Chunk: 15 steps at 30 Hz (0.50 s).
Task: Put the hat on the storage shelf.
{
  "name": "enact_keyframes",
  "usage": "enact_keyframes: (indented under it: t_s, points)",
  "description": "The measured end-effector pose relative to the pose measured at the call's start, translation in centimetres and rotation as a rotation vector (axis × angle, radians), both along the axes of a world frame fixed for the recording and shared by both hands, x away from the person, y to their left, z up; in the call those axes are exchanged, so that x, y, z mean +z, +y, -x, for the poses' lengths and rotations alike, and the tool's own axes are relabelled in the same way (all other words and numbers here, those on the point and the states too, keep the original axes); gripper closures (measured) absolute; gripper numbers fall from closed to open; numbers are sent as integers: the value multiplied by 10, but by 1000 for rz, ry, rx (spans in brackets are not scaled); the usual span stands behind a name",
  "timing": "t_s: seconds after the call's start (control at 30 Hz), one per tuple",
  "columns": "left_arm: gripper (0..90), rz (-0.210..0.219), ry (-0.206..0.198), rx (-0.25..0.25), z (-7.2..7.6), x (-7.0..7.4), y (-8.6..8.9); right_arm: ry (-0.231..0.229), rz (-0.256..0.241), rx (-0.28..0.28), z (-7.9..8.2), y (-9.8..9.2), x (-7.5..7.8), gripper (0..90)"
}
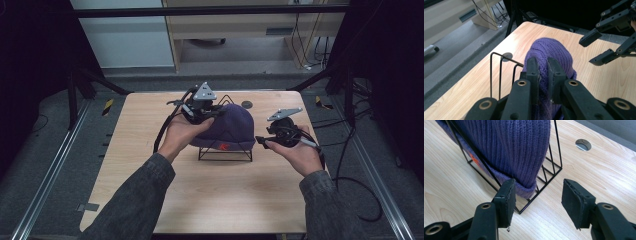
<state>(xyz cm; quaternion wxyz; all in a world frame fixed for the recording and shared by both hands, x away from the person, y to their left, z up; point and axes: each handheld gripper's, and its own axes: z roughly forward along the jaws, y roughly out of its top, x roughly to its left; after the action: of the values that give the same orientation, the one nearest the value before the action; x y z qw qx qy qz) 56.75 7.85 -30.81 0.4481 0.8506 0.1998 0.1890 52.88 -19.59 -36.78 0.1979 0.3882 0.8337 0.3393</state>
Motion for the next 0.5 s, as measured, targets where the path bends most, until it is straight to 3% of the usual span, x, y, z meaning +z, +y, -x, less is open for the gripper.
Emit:
enact_keyframes:
  t_s: [0.5]
  points:
    - [808, -5, 16, 0, 0, -10, 4, 5, -1, -3, 0, -1, -1, 442]
